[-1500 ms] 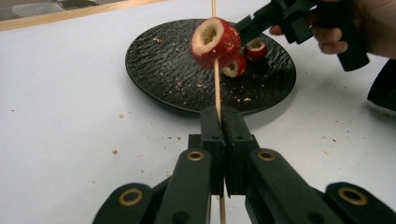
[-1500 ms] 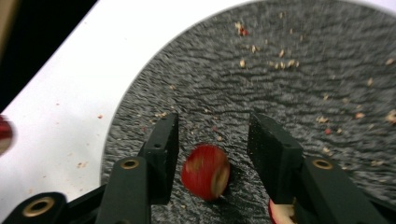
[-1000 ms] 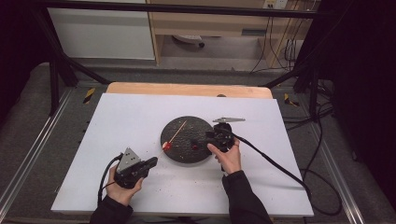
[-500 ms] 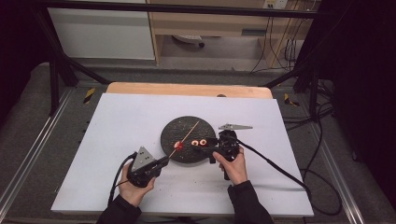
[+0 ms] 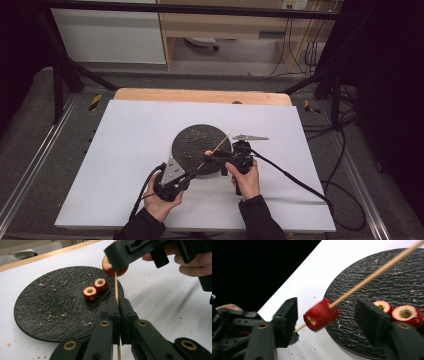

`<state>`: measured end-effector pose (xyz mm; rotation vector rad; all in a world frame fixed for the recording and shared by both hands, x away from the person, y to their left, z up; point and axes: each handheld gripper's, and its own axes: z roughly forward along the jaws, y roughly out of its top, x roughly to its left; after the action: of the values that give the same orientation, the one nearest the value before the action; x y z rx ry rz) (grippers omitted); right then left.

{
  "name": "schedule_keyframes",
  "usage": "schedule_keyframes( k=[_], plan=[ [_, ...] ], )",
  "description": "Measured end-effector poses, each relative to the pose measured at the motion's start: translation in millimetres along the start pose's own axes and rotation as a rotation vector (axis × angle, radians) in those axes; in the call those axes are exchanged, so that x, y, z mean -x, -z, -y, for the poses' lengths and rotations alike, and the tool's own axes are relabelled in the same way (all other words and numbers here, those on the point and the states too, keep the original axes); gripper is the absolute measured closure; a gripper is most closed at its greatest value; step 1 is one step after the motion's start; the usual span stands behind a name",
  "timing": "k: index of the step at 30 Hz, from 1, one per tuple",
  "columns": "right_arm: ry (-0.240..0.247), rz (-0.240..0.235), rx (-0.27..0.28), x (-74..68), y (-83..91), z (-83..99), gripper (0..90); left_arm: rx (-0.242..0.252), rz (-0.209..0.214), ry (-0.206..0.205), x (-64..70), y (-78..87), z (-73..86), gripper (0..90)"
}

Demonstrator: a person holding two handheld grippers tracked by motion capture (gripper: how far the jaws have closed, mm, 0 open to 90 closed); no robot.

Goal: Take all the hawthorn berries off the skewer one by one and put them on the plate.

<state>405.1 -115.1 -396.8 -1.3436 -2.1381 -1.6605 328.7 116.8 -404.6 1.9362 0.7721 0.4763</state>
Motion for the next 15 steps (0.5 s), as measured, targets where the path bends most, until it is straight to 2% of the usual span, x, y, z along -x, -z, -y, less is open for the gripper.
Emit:
schedule_keyframes(
  k=[7,11,15],
  plan=[
    [-0.022,-0.029,-0.021,0.8,-1.7,0.5,58.3,0.001,0.004,0.001,-0.1,0.7,2.2,87.9],
    [-0.039,-0.044,-0.024,1.2,-2.1,-0.2,59.0,0.002,0.003,0.000,-0.3,2.0,3.2,87.9],
    [-0.034,-0.032,-0.016,1.9,-0.6,-2.3,59.4,0.002,0.003,-0.003,-1.1,4.5,5.4,87.9]
  ],
)
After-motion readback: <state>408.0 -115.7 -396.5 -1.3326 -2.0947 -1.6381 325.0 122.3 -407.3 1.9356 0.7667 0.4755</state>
